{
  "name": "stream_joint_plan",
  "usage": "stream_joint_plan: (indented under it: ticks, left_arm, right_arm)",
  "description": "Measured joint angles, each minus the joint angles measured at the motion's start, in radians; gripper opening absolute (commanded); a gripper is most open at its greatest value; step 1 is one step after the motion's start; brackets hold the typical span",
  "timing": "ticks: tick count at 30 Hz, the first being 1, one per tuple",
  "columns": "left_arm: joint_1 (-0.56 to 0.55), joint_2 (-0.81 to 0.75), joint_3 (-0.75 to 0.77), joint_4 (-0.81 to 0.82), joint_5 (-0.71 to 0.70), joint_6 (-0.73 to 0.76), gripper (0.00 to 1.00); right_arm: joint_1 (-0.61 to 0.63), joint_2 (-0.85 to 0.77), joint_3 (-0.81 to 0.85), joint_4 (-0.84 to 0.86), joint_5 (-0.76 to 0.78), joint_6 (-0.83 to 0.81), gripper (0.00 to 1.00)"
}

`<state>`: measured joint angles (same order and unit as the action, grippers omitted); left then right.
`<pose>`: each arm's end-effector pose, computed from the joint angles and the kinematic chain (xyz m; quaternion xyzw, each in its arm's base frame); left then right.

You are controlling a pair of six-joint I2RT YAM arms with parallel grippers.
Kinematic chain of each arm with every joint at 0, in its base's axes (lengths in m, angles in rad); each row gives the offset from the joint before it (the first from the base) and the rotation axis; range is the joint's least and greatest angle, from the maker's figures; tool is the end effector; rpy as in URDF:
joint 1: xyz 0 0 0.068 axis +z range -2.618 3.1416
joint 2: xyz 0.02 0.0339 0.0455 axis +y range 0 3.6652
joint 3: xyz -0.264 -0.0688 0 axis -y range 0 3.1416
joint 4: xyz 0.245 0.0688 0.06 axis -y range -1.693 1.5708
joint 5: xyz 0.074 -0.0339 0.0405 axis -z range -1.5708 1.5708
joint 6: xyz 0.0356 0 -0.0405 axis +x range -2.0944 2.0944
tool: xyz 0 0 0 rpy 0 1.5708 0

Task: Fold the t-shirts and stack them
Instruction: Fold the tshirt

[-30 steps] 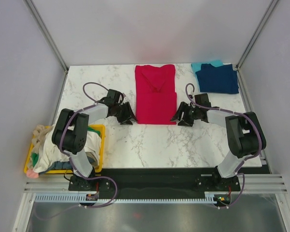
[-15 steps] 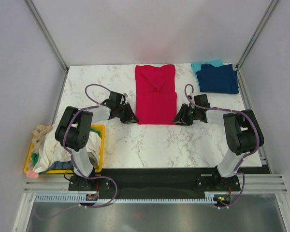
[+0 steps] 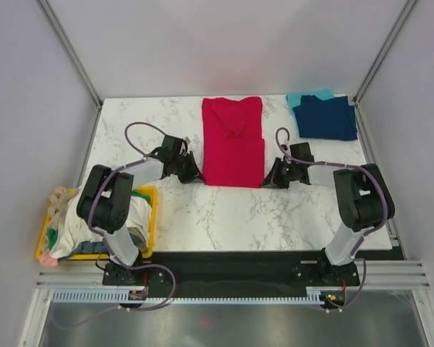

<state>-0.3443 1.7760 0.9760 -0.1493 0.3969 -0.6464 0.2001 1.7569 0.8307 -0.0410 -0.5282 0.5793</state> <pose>0.3246 -0.1310 0.1512 -0.0809 0.9319 -0.3076 0.1745 0.3135 0.0819 0.1269 0.0975 0.9198 0.3396 0.1707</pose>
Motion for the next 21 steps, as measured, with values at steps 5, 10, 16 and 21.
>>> stream_joint_plan:
  ticks: [5,10,16,21]
  left_arm:
    - [-0.007,-0.105,0.014,-0.096,-0.078,0.044,0.17]
    - [-0.028,-0.147,0.024,-0.182,-0.198,0.090,0.56]
    - [-0.062,-0.164,0.014,-0.230,-0.271,0.100,0.65]
    - [-0.073,-0.171,-0.066,-0.164,-0.224,0.095,0.65]
  right_arm:
    - [0.000,-0.031,-0.006,-0.026,0.011,-0.004,0.00]
    - [-0.002,-0.056,-0.020,-0.031,0.015,-0.008,0.00]
    - [-0.002,-0.056,-0.044,-0.028,0.018,-0.008,0.00]
    - [-0.002,-0.056,-0.051,-0.022,0.016,-0.008,0.00]
